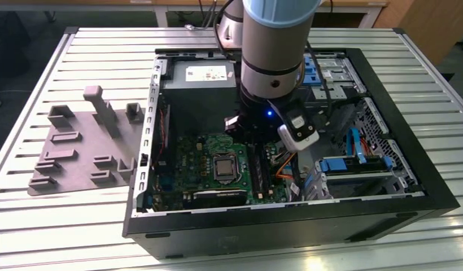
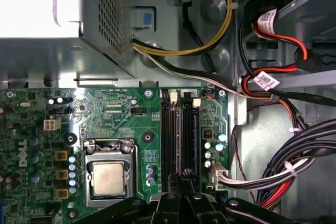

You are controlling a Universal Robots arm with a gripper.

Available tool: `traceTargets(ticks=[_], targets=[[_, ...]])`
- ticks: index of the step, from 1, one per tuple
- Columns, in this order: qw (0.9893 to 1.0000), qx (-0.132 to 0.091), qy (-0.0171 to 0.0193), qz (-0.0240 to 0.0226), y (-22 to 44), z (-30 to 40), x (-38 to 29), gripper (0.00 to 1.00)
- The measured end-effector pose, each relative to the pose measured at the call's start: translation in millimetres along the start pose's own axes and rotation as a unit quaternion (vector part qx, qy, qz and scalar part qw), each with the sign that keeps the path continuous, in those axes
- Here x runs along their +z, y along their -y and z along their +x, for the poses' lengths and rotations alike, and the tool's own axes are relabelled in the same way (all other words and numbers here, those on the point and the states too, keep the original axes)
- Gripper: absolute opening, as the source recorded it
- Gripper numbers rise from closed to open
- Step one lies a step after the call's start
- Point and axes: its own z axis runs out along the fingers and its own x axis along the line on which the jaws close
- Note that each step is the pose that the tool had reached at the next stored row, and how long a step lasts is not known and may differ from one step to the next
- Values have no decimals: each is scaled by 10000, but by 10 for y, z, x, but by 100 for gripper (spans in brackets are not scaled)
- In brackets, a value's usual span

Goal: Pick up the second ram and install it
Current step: 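Insert the second ram into the second slot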

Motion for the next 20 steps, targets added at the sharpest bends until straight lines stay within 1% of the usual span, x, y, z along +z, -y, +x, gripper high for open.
traceTargets(ticks=[20], targets=[[10000, -34, 0, -4, 12, 2, 49, 12]])
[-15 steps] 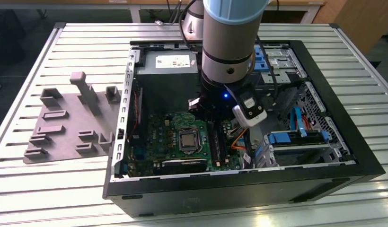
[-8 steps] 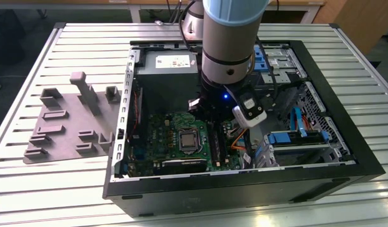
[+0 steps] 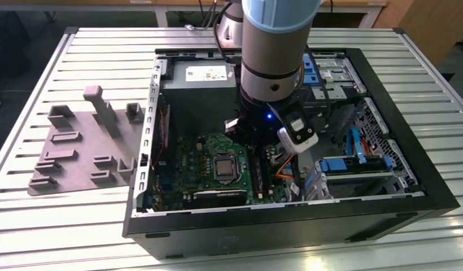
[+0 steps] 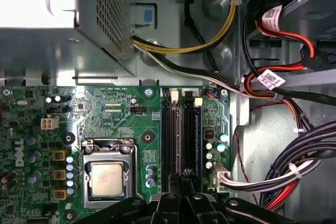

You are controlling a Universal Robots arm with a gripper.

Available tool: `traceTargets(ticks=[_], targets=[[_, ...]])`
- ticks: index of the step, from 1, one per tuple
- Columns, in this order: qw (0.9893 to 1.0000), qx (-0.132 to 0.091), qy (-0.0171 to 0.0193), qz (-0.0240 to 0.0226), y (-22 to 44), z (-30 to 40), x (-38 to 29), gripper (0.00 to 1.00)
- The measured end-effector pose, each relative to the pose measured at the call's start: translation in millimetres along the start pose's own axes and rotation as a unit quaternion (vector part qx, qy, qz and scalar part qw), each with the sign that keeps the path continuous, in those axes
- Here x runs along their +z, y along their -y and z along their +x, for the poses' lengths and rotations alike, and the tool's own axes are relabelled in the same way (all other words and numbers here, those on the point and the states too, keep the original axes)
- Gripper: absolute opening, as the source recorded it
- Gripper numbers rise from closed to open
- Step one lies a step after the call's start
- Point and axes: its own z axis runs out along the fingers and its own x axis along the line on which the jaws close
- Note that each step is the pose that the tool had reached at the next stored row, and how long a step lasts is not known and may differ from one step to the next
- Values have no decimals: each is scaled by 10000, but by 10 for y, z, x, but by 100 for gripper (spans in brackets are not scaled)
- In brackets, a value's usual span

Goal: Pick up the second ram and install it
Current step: 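Insert the second ram into the second slot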

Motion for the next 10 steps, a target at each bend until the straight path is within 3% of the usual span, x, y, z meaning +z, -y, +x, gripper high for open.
traceTargets(ticks=[10], targets=[[10000, -26, 0, -4, 1, 1, 6, 12]])
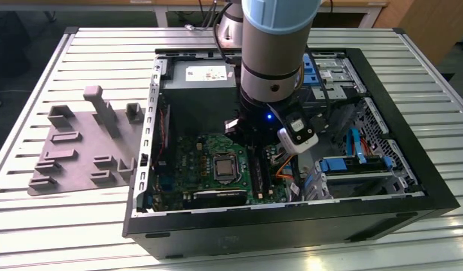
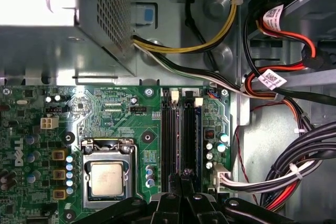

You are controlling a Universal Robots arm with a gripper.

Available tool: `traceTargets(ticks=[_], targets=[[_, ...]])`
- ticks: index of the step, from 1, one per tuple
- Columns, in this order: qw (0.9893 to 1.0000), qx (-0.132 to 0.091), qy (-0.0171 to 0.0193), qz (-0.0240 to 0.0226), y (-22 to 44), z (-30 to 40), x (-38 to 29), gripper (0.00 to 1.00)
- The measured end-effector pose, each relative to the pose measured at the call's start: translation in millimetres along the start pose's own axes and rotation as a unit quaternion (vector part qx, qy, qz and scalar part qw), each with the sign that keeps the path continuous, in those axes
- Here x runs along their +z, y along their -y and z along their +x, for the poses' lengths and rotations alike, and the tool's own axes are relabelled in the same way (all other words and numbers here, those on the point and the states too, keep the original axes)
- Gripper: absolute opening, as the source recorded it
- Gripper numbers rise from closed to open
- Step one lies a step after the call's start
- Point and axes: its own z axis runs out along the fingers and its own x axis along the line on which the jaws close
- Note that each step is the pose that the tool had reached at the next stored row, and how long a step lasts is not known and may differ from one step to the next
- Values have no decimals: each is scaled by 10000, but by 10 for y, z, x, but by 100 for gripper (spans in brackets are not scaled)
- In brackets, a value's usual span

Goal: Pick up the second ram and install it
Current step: 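Insert the second ram into the second slot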

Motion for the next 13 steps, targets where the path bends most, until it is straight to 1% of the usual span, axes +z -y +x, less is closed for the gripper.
traceTargets(ticks=[2, 7, 13], targets=[[10000, -19, 0, -6, 0, 1, 2, 12], [10000, -32, 0, -46, 0, 1, 3, 12], [10000, -31, 0, -57, 4, 8, 3, 12]])
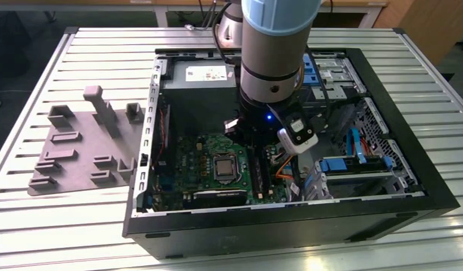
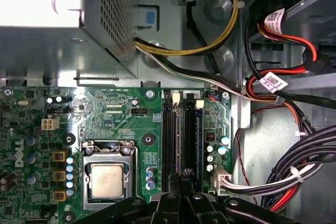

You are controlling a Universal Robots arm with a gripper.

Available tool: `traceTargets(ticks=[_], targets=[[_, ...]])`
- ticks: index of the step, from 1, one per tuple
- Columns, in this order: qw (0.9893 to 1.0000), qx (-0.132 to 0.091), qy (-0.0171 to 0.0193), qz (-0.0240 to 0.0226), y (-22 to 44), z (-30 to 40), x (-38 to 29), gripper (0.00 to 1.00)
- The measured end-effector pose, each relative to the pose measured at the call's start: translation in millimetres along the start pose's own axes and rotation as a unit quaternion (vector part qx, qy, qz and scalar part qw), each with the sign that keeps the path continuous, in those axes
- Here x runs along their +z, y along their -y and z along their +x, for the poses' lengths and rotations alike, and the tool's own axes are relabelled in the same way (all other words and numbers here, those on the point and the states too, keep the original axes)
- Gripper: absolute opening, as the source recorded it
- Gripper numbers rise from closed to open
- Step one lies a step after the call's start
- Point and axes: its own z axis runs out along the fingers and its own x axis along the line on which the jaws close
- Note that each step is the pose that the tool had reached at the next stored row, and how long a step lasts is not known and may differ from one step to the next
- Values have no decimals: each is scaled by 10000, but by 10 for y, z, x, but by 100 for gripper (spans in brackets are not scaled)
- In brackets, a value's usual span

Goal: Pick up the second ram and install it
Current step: 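Insert the second ram into the second slot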

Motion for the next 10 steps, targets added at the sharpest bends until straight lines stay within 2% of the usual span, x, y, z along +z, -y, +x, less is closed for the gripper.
traceTargets(ticks=[10], targets=[[10000, 1, 1, -2, 5, 12, 12, 12]])
